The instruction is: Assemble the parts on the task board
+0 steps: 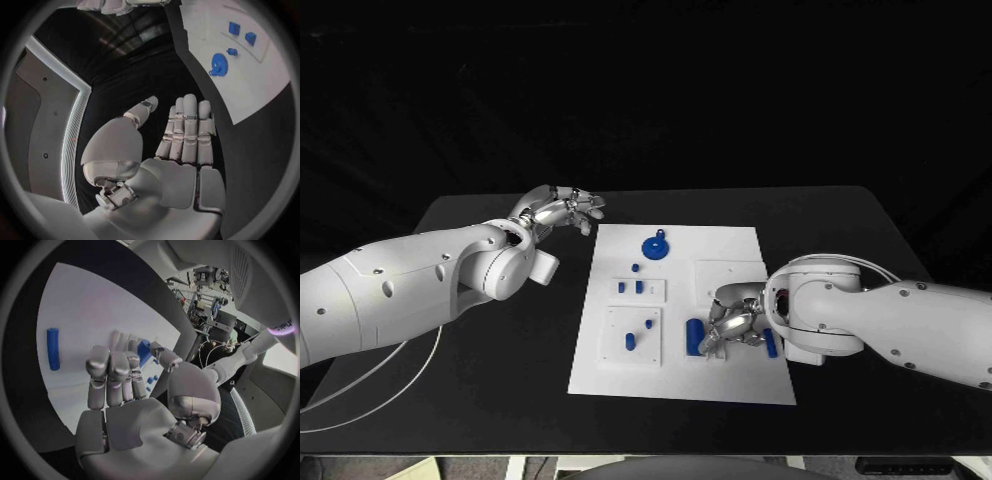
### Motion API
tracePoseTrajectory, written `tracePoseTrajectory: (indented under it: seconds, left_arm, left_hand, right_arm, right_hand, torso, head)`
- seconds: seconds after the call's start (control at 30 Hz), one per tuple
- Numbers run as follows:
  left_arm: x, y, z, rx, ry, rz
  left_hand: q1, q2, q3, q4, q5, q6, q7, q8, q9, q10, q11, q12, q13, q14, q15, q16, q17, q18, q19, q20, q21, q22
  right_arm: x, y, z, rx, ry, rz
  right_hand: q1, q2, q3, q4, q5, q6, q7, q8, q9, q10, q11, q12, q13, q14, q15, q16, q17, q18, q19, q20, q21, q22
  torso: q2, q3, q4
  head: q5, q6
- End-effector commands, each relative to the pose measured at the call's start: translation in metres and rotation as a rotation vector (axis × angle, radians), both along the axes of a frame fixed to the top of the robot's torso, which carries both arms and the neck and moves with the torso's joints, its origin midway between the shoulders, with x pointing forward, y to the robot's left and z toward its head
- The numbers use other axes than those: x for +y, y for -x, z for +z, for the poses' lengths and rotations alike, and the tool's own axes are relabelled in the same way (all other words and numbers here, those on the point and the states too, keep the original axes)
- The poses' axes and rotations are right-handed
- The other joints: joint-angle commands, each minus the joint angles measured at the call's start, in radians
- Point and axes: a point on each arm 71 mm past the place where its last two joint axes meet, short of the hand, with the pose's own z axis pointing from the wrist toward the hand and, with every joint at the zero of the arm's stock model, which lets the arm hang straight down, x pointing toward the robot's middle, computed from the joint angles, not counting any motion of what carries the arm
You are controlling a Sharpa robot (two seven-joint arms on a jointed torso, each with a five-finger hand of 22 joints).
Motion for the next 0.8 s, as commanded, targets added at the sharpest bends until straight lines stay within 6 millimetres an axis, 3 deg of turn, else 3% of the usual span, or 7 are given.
tracePoseTrajectory:
  seconds: [0.03,0.17,0.27,0.43,0.53,0.67,0.8]
  left_arm:
    - [-0.001,0.001,0.001,0.002,0.007,-0.010]
    - [-0.001,0.001,0.000,0.002,0.004,-0.007]
    - [0.001,0.001,0.000,0.004,0.001,-0.004]
    - [0.001,0.001,0.000,0.006,0.000,-0.004]
    - [0.001,0.001,0.000,0.009,-0.002,-0.009]
    - [0.001,0.001,0.000,0.012,-0.005,-0.008]
    - [0.000,0.001,-0.001,0.018,-0.008,-0.010]
  left_hand:
    - [-0.008,0.001,0.001,0.004,-0.002,0.001,0.007,0.006,-0.001,-0.007,0.001,0.007,0.001,-0.002,0.005,-0.004,0.001,0.015,0.006,-0.005,-0.005,0.002]
    - [-0.008,0.001,0.001,0.005,-0.002,0.001,0.007,0.006,-0.001,-0.007,0.001,0.007,0.001,-0.002,0.005,-0.004,0.001,0.015,0.006,-0.005,-0.005,0.002]
    - [-0.007,0.001,0.002,0.004,-0.002,0.001,0.007,0.006,-0.001,-0.007,0.001,0.007,0.001,-0.002,0.005,-0.004,0.001,0.015,0.006,-0.005,-0.005,0.002]
    - [-0.006,0.001,0.002,0.004,-0.002,0.001,0.007,0.006,-0.001,-0.007,0.001,0.007,0.001,-0.002,0.005,-0.004,0.002,0.015,0.006,-0.005,-0.005,0.002]
    - [-0.006,0.001,0.002,0.004,-0.001,0.001,0.007,0.006,-0.001,-0.007,0.001,0.007,0.001,-0.002,0.005,-0.004,0.002,0.015,0.006,-0.005,-0.005,0.002]
    - [-0.001,-0.001,0.004,0.001,-0.002,0.001,0.007,0.007,-0.001,-0.007,0.001,0.007,0.002,-0.002,0.004,-0.004,0.002,0.015,0.006,-0.006,-0.005,0.003]
    - [0.000,-0.002,0.004,0.000,-0.002,0.000,0.007,0.007,-0.002,-0.008,0.001,0.007,0.002,-0.002,0.005,-0.004,0.003,0.015,0.007,-0.005,-0.005,0.004]
  right_arm:
    - [-0.001,-0.003,0.000,-0.025,0.008,0.005]
    - [-0.003,-0.005,-0.003,-0.005,0.037,0.010]
    - [-0.002,-0.004,-0.006,0.030,0.070,0.041]
    - [-0.001,-0.003,-0.009,0.044,0.082,0.046]
    - [-0.001,-0.003,-0.010,0.044,0.086,0.047]
    - [-0.002,-0.003,-0.010,0.038,0.081,0.042]
    - [-0.003,-0.004,-0.009,0.019,0.074,0.032]
  right_hand:
    - [-0.006,0.005,0.012,0.010,-0.005,0.006,0.001,-0.002,0.000,0.007,0.001,-0.007,0.001,-0.002,-0.003,0.007,-0.001,0.107,0.004,0.005,0.002,0.003]
    - [-0.017,0.003,0.022,0.024,-0.005,0.007,0.001,-0.002,0.000,0.008,0.001,-0.008,0.002,-0.002,-0.003,0.008,-0.002,0.107,0.005,0.007,0.002,0.003]
    - [-0.027,-0.025,0.014,0.020,-0.004,0.006,0.002,-0.003,0.000,0.007,0.002,-0.008,0.003,-0.002,-0.002,0.009,-0.003,0.107,0.005,0.009,0.005,0.004]
    - [-0.030,-0.051,-0.005,0.000,0.003,0.005,0.003,-0.005,-0.001,0.006,0.003,-0.009,0.004,-0.002,-0.001,0.009,-0.004,0.107,0.003,0.012,0.006,0.006]
    - [-0.027,-0.092,-0.042,-0.041,0.068,0.004,0.004,-0.006,-0.001,0.005,0.004,-0.011,0.005,-0.003,0.001,0.009,-0.007,0.107,0.001,0.014,0.007,0.006]
    - [-0.022,-0.137,-0.055,-0.043,0.005,0.004,0.003,-0.008,-0.002,0.004,0.004,-0.013,0.005,-0.003,0.000,0.008,-0.010,0.107,0.001,0.013,0.002,0.002]
    - [-0.022,-0.164,-0.060,-0.034,-0.004,0.003,0.003,-0.009,-0.001,0.004,0.004,-0.014,0.006,-0.003,-0.001,0.008,-0.011,0.107,0.003,0.012,0.001,0.000]
  torso:
    - [0.001,-0.0002,0.0005]
    - [0.001,-0.0005,0.0001]
    - [0.000,-0.0003,0.0002]
    - [0.001,0.0005,-0.0004]
    - [0.001,0.0008,-0.0002]
    - [0.000,0.0004,-0.0011]
    - [0.000,0.0005,-0.0015]
  head:
    - [0.000,-0.002]
    - [0.000,-0.003]
    - [0.000,-0.005]
    - [0.002,-0.007]
    - [0.003,-0.010]
    - [0.003,-0.012]
    - [0.002,-0.011]
